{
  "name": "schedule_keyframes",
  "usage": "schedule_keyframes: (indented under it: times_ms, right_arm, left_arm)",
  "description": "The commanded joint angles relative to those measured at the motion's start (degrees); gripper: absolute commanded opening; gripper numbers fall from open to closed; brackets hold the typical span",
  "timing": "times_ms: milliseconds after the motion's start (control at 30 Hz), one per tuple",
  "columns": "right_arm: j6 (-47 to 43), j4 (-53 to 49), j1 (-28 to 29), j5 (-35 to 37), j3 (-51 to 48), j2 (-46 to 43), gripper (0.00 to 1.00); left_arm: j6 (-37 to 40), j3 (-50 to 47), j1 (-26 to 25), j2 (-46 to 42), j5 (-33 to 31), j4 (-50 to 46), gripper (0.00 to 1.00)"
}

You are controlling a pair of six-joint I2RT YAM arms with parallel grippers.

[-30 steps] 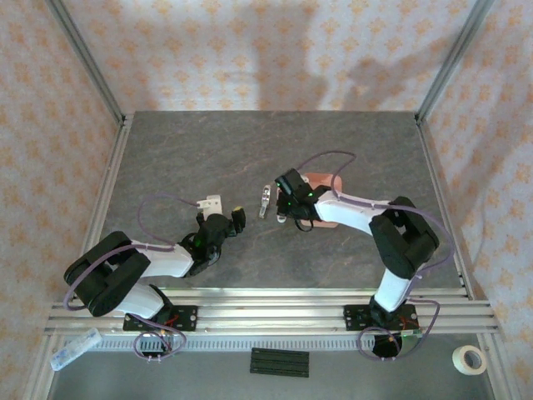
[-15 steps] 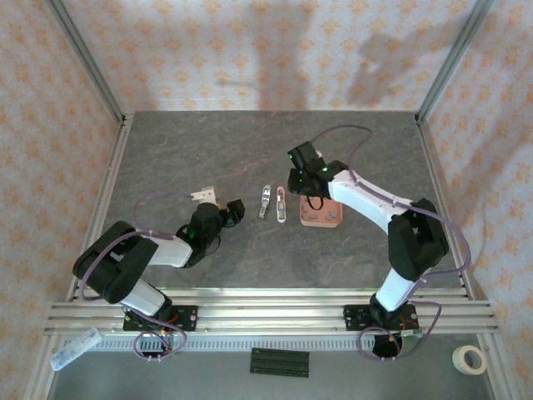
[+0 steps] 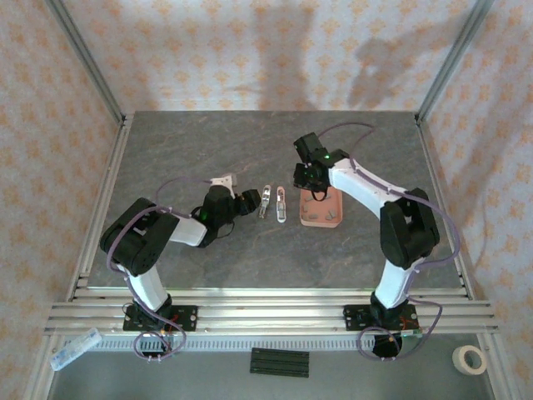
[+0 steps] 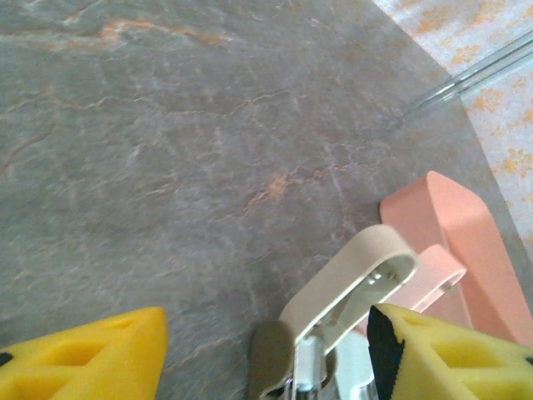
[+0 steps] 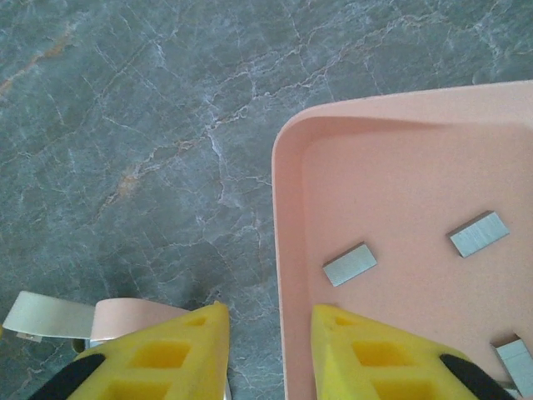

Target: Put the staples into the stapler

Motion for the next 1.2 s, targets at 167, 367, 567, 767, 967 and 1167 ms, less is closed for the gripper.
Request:
schedule_keyframes:
  times_ms: [167, 367, 567, 767, 967, 1167]
  right_arm:
    - [-0.25, -1.71, -0.01, 0.3, 3.29, 1.64, 0.32]
    - [-0.03, -1.37, -0.05, 0.67, 2.53, 0.49, 0.32]
    - [-0.25, -0.78, -0.07, 0.54, 1.8, -0.19, 0.32]
    - [0.12, 1.04, -0.08, -0.42, 0.26, -0.84, 0.32]
    - [0.49, 2.82, -0.1, -0.93, -1.79, -2.13, 0.32]
    - [0.7, 3.82, -0.1, -1.09, -3.27, -3.35, 0.32]
  left_arm:
    - [-4.15, 4.31, 0.65, 6.98, 9.89, -0.79, 0.52]
    - [-7.66, 3.85, 0.65, 10.57, 12.59, 1.5, 0.5]
    - [-8.15, 2.22, 0.56, 9.4, 14.7, 0.88, 0.48]
    - [-5.53, 2.28, 0.22, 5.18, 15.49, -5.73, 0.47]
    - [-2.35, 3.42, -0.89, 1.71, 14.74, -13.15, 0.48]
    - [-1.23, 4.19, -1.88, 0.08, 13.46, -16.87, 0.49]
